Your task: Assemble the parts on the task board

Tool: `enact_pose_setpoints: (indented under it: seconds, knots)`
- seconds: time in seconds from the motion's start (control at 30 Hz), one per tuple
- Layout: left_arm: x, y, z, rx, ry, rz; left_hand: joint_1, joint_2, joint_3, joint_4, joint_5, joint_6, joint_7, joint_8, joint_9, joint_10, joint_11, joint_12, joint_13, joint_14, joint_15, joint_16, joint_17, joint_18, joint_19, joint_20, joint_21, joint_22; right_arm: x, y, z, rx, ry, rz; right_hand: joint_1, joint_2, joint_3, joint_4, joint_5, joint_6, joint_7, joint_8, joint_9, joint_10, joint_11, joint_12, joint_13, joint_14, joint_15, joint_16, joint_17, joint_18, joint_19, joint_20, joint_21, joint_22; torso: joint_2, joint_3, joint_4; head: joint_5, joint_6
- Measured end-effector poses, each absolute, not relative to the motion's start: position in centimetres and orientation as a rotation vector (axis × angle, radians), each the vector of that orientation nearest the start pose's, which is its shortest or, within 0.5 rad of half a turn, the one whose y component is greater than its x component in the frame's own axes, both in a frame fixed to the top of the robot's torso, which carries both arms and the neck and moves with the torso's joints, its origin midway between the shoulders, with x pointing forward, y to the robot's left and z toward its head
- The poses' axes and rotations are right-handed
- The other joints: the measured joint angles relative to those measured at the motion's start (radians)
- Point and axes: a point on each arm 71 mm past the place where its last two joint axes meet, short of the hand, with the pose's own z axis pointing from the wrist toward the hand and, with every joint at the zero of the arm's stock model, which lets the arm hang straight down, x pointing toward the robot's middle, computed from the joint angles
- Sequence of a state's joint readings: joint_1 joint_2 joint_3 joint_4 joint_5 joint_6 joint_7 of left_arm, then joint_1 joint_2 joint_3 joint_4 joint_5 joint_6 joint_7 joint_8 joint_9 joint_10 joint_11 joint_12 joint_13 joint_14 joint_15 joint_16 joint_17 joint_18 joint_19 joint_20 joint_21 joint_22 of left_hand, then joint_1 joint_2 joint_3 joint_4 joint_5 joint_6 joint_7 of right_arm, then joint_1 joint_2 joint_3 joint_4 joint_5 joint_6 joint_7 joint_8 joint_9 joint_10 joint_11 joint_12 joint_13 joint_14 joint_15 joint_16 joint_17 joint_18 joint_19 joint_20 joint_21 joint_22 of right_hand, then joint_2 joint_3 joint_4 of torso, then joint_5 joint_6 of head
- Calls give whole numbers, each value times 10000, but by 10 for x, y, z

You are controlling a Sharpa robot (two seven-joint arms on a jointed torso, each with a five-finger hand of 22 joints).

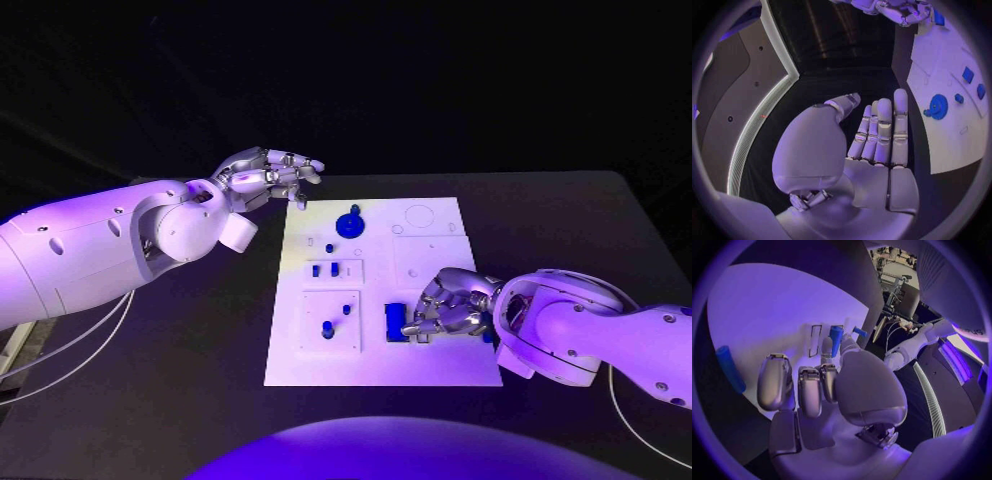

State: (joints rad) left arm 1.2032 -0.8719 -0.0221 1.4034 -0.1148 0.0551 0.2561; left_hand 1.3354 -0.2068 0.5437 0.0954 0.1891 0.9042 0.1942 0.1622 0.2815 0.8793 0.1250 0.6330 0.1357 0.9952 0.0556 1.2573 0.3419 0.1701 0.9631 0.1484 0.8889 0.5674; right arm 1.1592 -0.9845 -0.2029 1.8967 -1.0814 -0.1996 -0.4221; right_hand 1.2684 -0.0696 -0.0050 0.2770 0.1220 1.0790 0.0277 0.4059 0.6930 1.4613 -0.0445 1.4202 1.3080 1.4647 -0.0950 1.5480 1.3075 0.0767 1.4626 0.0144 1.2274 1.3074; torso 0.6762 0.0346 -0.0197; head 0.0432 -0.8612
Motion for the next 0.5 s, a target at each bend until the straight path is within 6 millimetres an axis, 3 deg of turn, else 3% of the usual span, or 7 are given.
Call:
enact_pose_setpoints:
  seconds: [0.17,0.27,0.43,0.5]
  knots:
    - [502,240,-184,-9896,16887,-16403,0,0,0,0,0,0,0,0,8,0,0,0,0,0,0,0,0,0,0,0,0,1,372,-195,-237,2513,21678,7282,309,9,96,-96,0,-73,44,-90,-58,0,0,-13,1,0,0,0,0,0,-38,-38,-175,0,-4,-2,-7,-16,38]
    - [502,240,-184,-9897,16876,-16399,0,0,0,0,0,0,0,0,9,0,0,0,0,0,0,0,1,0,0,0,0,1,377,-207,-225,2839,21097,7465,602,-139,180,-96,0,-292,155,-331,-178,53,58,-52,0,0,0,0,-1,0,-93,17,-233,-1,-9,-5,-10,-45,71]
    - [502,240,-184,-9894,16860,-16400,0,0,0,0,0,0,0,0,8,0,0,51,-9,0,0,0,1,0,0,0,0,1,385,-231,-212,3368,20331,7357,1033,-306,293,-123,0,-792,476,-973,-504,46,370,-50,4,7,226,0,-1,0,-164,139,-289,-1,-14,-12,-7,-239,119]
    - [502,240,-184,-9893,16854,-16400,0,0,0,0,0,0,0,0,8,0,1,51,-9,0,0,0,1,0,0,0,0,1,385,-240,-210,3515,20134,7238,1033,-306,293,-123,0,-841,525,-1081,-558,54,377,-51,4,17,235,0,-1,1,-144,181,-289,-1,-14,-17,-3,-322,134]
